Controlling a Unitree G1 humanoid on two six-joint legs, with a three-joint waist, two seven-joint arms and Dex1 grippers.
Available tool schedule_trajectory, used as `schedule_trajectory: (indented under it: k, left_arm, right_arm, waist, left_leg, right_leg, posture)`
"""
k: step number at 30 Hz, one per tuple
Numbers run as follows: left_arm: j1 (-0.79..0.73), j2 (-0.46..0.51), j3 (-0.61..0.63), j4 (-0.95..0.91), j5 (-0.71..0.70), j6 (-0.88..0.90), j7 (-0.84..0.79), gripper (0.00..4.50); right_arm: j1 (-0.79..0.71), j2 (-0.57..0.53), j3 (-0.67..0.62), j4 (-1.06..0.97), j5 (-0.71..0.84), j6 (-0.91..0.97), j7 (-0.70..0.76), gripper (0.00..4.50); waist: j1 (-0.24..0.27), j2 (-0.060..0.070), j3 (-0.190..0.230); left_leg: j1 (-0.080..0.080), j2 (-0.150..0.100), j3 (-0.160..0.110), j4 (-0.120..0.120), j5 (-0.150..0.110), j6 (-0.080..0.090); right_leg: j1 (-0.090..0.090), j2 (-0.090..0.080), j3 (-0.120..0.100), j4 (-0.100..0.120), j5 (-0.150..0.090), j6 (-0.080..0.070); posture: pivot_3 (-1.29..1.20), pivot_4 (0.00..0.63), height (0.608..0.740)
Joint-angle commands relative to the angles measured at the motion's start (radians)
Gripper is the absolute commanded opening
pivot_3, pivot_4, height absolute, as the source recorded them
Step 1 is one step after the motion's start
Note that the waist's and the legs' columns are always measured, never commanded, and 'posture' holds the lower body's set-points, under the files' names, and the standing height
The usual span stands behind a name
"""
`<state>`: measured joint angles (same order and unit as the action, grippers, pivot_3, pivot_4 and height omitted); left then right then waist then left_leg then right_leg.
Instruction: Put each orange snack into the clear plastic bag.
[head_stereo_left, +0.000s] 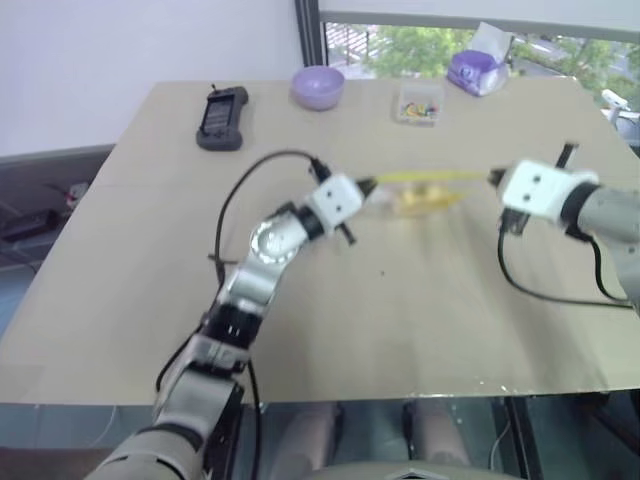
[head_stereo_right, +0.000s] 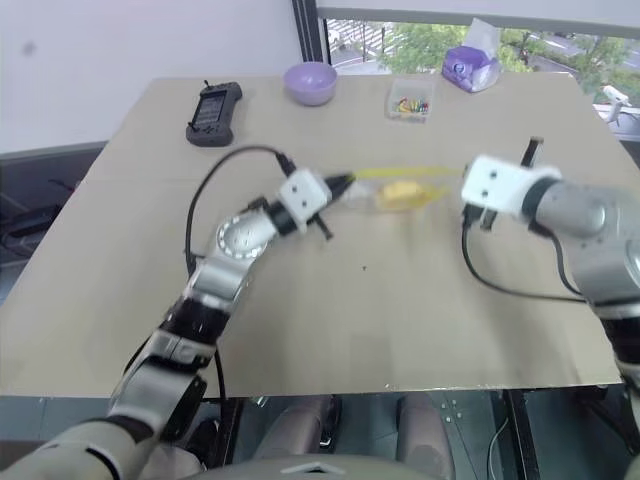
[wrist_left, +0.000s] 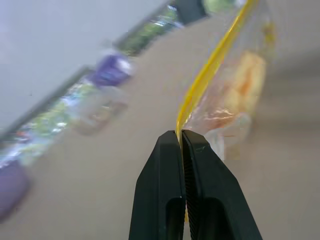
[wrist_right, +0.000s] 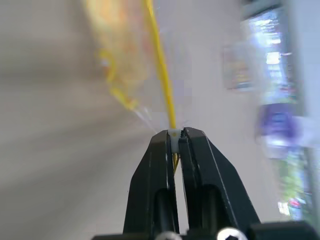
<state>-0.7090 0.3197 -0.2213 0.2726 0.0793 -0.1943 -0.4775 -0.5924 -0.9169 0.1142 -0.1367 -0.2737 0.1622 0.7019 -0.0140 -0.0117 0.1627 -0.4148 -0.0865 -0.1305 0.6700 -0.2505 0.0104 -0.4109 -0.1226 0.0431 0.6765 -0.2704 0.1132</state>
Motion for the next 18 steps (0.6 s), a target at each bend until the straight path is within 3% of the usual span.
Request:
schedule_trajectory:
  k: [1, 5, 8, 13, 18]
  left_arm:
    - [-0.128, -0.026, 0.064, 0.111, 0.043, -0.096, 0.133, 0.00]
    - [-0.295, -0.047, 0.105, 0.246, 0.072, -0.185, 0.258, 0.00]
    - [-0.308, -0.034, 0.094, 0.279, 0.076, -0.233, 0.239, 0.00]
    - [-0.086, 0.024, 0.031, 0.095, 0.022, -0.147, 0.018, 0.00]
    - [0.230, 0.183, -0.050, -0.248, -0.038, 0.076, -0.249, 0.00]
  right_arm:
    - [-0.124, 0.033, -0.017, 0.110, -0.081, -0.075, -0.141, 0.07]
    - [-0.240, 0.070, -0.034, 0.192, -0.106, -0.146, -0.230, 0.07]
    - [-0.230, 0.069, -0.039, 0.190, -0.085, -0.143, -0.194, 0.07]
    - [-0.001, 0.014, -0.061, 0.001, 0.074, -0.024, 0.051, 0.07]
    - [0.229, -0.013, -0.075, -0.203, 0.173, 0.144, 0.176, 0.07]
  waist:
    - [0.000, 0.000, 0.000]
    - [0.000, -0.001, 0.001]
    - [-0.002, -0.001, 0.001]
    - [-0.008, -0.001, 0.000]
    - [-0.031, 0.000, 0.000]
  left_leg:
    - [0.000, 0.000, 0.000, 0.000, 0.000, 0.000]
    - [-0.002, -0.001, 0.000, -0.002, 0.000, 0.000]
    - [-0.004, -0.001, 0.000, -0.003, 0.000, 0.000]
    - [-0.003, -0.001, 0.000, -0.005, 0.000, 0.000]
    - [-0.003, 0.001, -0.001, -0.005, 0.000, 0.000]
  right_leg:
    - [0.000, 0.000, 0.000, -0.001, 0.000, 0.000]
    - [-0.001, -0.002, 0.000, -0.005, 0.000, 0.000]
    - [-0.004, -0.002, 0.000, -0.006, 0.000, 0.000]
    - [-0.002, -0.001, 0.000, -0.010, 0.000, 0.000]
    - [-0.003, -0.001, 0.000, -0.007, 0.000, 0.000]
  posture:
    - [0.00, 0.150, 0.740]
    - [0.00, 0.150, 0.740]
    - [0.00, 0.150, 0.740]
    - [0.00, 0.150, 0.740]
    - [0.00, 0.150, 0.740]
